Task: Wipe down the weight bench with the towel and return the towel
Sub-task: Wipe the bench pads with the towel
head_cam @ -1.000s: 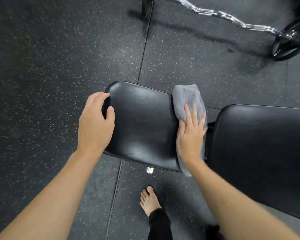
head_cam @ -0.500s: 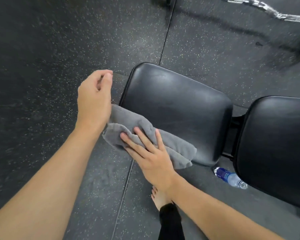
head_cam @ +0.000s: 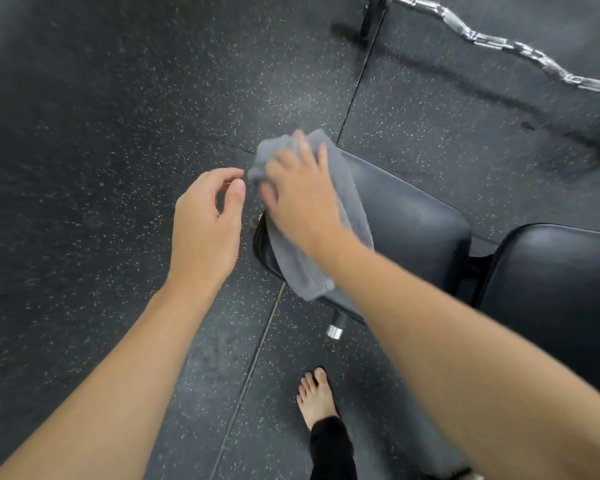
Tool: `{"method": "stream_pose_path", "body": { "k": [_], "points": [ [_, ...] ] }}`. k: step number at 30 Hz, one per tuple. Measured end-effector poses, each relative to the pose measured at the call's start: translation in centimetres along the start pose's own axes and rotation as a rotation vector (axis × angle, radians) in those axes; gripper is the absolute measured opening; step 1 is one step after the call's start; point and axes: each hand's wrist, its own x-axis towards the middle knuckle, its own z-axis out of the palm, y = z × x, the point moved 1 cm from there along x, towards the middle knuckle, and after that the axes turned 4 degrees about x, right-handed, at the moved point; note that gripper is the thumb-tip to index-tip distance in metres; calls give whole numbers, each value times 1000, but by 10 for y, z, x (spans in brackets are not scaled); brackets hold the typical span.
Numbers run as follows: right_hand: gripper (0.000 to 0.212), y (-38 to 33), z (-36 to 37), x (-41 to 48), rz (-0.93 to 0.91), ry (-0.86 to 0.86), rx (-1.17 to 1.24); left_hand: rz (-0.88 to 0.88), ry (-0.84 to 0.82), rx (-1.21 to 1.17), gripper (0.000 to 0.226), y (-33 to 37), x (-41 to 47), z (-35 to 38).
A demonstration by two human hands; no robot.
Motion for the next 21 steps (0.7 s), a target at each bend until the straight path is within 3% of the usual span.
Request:
{"method": "stream_pose_path", "body": {
  "k": [5,11,13,15,18,21],
  "points": [
    [45,12,26,-111,-287,15,126,49,-58,40,28,16,-6,18],
    [60,103,39,-221,-567,-245,-211,104,-114,80,30,49,-20,61],
    [53,125,21,-242,-468,-263,-198,116,-142,74,30,60,-28,80],
    [51,135,-4,-251,-248,-185,-103,123,-158,65,30,67,-36,93],
    [56,160,-78,-259,117,99,61,123,-178,33,30,88,-49,116],
    [60,176,-181,-267,342,334,61,118,-195,-5,30,112,-57,135]
  ]
}}
